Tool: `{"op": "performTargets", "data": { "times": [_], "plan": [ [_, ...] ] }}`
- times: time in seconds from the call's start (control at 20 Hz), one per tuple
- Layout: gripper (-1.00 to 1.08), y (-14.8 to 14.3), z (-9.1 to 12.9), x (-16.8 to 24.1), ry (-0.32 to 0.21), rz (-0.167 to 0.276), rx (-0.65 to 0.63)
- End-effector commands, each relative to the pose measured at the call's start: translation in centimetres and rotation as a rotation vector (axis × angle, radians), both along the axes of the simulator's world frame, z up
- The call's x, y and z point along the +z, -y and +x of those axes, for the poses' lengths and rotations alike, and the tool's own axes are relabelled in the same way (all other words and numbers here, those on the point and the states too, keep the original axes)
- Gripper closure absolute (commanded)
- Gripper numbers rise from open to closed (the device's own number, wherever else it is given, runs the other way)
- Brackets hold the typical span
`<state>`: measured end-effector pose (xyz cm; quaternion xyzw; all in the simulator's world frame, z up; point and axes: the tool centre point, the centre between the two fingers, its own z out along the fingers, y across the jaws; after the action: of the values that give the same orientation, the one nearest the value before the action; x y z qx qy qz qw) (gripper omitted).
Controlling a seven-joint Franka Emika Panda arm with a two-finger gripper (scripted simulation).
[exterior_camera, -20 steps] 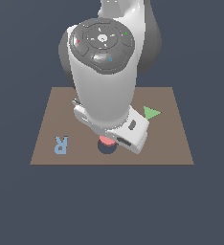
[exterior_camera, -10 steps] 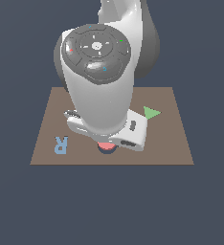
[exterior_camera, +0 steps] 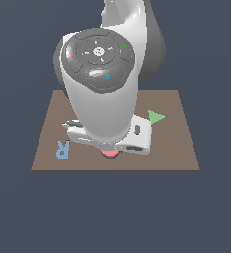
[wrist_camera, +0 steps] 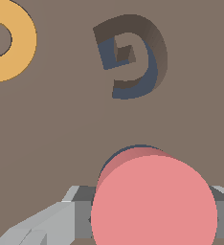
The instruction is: Insert a designated object into the corresponding slot on a board.
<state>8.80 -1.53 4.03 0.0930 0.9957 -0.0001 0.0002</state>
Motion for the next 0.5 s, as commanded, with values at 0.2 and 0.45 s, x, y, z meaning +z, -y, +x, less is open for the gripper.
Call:
{"op": "performTargets", "data": {
  "times": [0.2, 0.45],
  "plan": [
    [1.08, 0.0, 0.1, -0.1, 0.0, 0.0, 0.011],
    [1.08, 0.0, 0.1, -1.0, 0.001, 0.0, 0.014]
  ]
}}
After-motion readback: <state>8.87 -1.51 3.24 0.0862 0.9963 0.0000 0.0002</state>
